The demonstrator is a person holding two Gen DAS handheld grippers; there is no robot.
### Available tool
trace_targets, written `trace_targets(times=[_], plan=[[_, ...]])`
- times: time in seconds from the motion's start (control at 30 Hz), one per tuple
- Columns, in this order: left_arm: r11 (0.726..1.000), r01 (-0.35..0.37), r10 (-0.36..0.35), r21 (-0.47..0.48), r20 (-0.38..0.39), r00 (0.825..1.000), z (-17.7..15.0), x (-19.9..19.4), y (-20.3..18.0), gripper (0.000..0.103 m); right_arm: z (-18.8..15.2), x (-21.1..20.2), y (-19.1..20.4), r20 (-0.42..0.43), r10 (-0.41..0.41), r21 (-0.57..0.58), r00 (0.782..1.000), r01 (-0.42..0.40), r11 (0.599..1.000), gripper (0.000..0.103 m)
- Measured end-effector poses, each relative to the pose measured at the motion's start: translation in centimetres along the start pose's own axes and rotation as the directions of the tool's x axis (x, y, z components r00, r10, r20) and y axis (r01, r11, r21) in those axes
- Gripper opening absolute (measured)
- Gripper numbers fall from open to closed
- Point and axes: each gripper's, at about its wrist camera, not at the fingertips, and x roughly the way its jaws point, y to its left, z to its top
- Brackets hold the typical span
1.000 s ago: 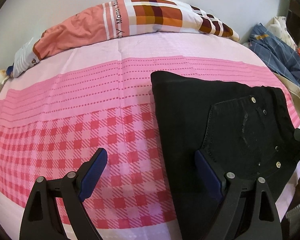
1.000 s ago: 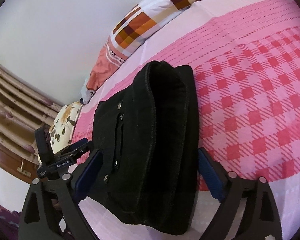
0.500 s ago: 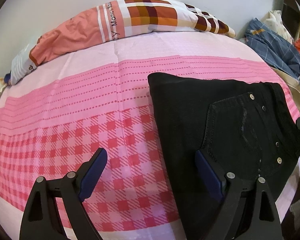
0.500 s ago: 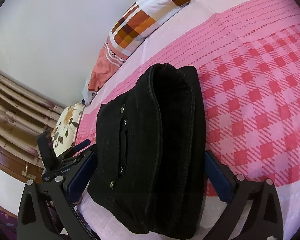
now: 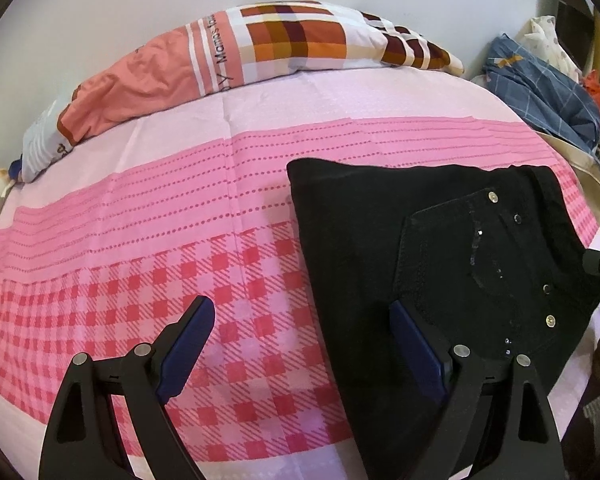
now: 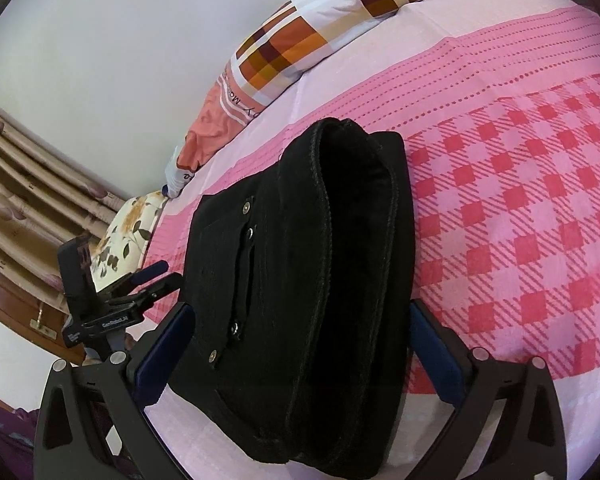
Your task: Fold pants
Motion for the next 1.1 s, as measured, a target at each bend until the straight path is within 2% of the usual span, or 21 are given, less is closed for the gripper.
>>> trace_targets(times=[0.13,0.27,0.33,0.43,0.5,0.57,0.67,0.8,0.97,1.1], plan=[[1.0,0.027,-0.027,0.003,-0.002,1.0,0.0,0.1,-0.1,0.089,0.2,0.0,0.0,-0.008,0.015,0.025,1.0,-0.014,1.0,0.102],[0.993,0.115,-0.116,-0.009,-0.058,0.992,-0.2,1.1,-0.1,0.089,0.1,0.1,0.2,-0.008,0.006,0.024,1.0,-0.006,1.0,0.102],[0.99,0.144,-0.144,-0.012,-0.06,0.988,-0.4,1.2,-0.3,0.089,0.3,0.1,0.1,-0.01,0.007,0.025,1.0,-0.007,1.0,0.102],[0.977,0.215,-0.214,0.003,-0.088,0.973,-0.6,2.0,-0.8,0.089,0.4,0.1,0.1,-0.011,0.002,0.02,1.0,-0.002,1.0,0.102],[0.966,0.258,-0.259,-0.019,-0.119,0.959,-0.8,2.9,-0.7,0.09,0.4,0.1,0.0,-0.013,0.004,0.021,1.0,-0.004,1.0,0.102],[0.955,0.29,-0.294,-0.057,-0.113,0.949,-0.6,3.1,-0.2,0.091,0.4,0.0,0.0,-0.012,0.012,0.033,1.0,-0.011,0.999,0.102],[0.952,0.298,-0.304,-0.068,-0.11,0.946,-0.5,3.0,0.0,0.091,0.5,-0.1,-0.4,-0.012,0.023,0.045,1.0,-0.022,0.999,0.102],[0.958,0.283,-0.286,-0.044,-0.117,0.951,-0.5,2.9,-0.3,0.094,0.4,-0.2,-0.3,0.0,0.014,0.015,1.0,-0.014,1.0,0.102],[0.972,0.234,-0.236,-0.037,-0.108,0.966,-0.5,3.2,-1.0,0.102,-0.2,-0.3,0.0,0.027,0.0,-0.024,1.0,0.001,1.0,0.103],[0.976,0.213,-0.216,-0.036,-0.094,0.972,-0.8,3.4,-1.1,0.103,-0.1,-0.2,0.3,0.033,-0.01,-0.036,0.999,0.011,0.999,0.103]])
